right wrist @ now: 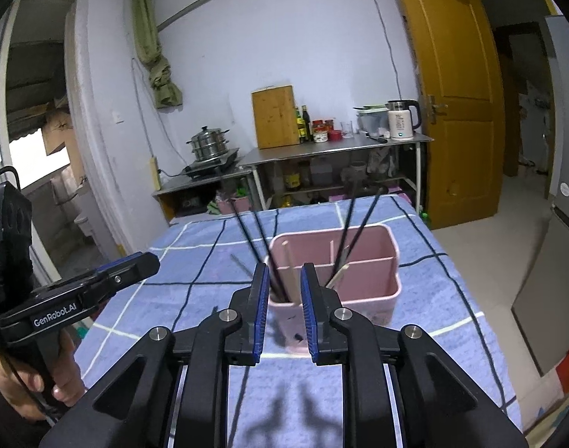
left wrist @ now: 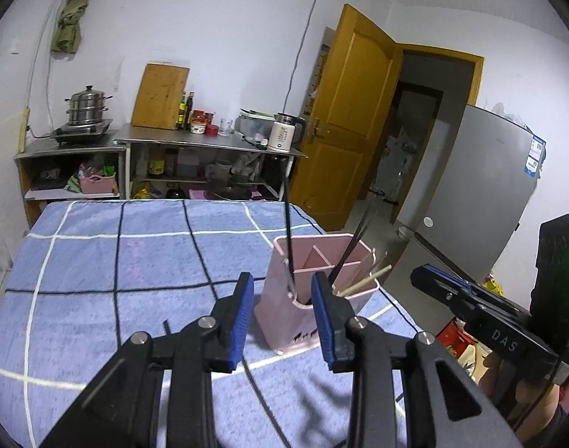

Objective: Organize utensils
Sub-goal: 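Move the right gripper back toward the remaining black chopsticks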

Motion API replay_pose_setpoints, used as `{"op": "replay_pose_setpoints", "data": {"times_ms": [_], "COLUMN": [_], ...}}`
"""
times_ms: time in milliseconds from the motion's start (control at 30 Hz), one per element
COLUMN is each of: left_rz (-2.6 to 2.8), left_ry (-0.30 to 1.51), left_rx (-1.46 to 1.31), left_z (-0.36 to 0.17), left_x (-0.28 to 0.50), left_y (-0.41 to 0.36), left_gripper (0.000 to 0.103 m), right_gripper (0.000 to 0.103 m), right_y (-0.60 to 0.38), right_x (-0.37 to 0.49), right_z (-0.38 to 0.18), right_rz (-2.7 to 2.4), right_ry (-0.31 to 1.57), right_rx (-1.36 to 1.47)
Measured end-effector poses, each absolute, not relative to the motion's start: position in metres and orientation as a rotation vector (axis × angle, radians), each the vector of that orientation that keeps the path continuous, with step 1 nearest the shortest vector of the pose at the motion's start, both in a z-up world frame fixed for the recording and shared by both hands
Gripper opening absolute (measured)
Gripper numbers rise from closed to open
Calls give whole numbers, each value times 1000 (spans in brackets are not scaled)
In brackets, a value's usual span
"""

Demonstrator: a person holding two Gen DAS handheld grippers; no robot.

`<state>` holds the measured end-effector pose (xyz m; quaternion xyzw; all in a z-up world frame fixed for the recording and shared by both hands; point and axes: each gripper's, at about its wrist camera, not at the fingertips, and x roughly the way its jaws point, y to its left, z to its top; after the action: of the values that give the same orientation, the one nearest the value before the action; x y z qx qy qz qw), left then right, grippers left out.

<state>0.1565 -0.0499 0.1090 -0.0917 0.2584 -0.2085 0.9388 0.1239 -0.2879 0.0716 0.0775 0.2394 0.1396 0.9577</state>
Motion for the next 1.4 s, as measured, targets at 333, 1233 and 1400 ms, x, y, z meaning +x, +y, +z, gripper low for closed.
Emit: {"op": "replay_pose_setpoints", "data": {"times_ms": [333,1233,1400], "left_rz": [-354,-217,-198], "left_ry": [570,809,847], "left_rx": [-198,-264,-254], "left_z": [78,-28,-45], "left_x": [129,165,184], "left_y": [-24,7,1], "left_gripper": [34,34,33], "right_gripper": [18,18,18], "right_y": [-256,-216,-217], "right_x": [112,134,144], "right_z": [46,-18,-27], "right_rz": [354,428,424], "right_ry": [546,702,724], "right_rx": [117,92,97]}}
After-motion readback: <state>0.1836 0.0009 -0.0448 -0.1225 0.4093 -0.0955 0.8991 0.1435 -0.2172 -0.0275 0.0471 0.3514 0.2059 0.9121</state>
